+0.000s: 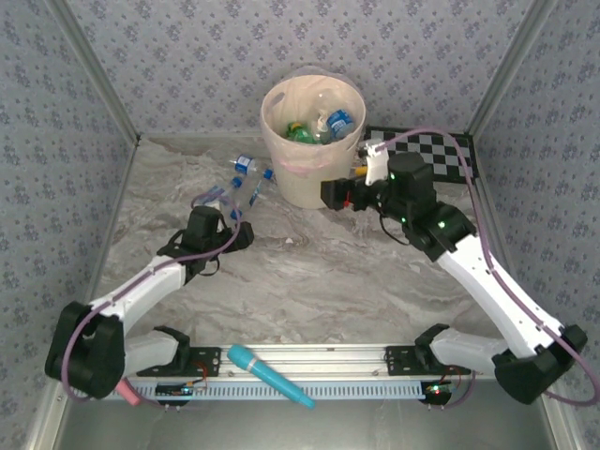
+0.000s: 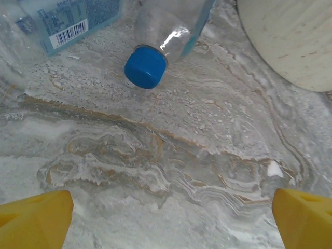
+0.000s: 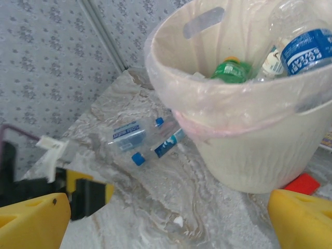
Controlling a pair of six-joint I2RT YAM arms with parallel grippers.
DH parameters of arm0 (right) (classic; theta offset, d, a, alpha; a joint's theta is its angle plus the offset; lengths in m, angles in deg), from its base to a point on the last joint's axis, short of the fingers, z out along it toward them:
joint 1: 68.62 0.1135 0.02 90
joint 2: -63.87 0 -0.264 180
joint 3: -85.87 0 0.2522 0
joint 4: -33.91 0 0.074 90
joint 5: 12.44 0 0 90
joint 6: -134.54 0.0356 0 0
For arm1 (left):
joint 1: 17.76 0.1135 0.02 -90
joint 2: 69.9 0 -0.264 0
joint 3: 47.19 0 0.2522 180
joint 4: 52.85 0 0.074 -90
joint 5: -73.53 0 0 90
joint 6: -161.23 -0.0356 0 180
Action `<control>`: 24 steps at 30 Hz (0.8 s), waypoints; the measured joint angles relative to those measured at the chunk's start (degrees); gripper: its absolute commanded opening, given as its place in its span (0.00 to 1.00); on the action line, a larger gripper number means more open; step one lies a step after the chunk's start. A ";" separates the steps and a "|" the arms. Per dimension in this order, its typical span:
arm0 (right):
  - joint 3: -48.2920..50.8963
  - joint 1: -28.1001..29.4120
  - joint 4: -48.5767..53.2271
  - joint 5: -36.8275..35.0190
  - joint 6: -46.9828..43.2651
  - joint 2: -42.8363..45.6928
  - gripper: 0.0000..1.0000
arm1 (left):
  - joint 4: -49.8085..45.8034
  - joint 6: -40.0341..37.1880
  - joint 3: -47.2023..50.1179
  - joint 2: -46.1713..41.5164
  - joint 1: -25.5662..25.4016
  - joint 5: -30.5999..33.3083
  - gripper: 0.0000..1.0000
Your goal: Put the plastic bottles in the bin
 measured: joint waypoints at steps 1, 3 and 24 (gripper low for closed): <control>1.64 0.44 -0.63 -0.15 0.48 1.53 1.00 | 0.44 -0.39 -0.55 1.68 0.63 -0.44 0.93; 4.61 1.38 -1.40 -0.72 1.57 4.33 0.99 | 1.75 -0.90 -1.79 5.09 2.14 -1.46 0.91; 11.47 4.04 -2.36 -5.55 2.93 12.94 1.00 | 9.05 -7.80 -16.94 29.83 6.25 -7.41 0.78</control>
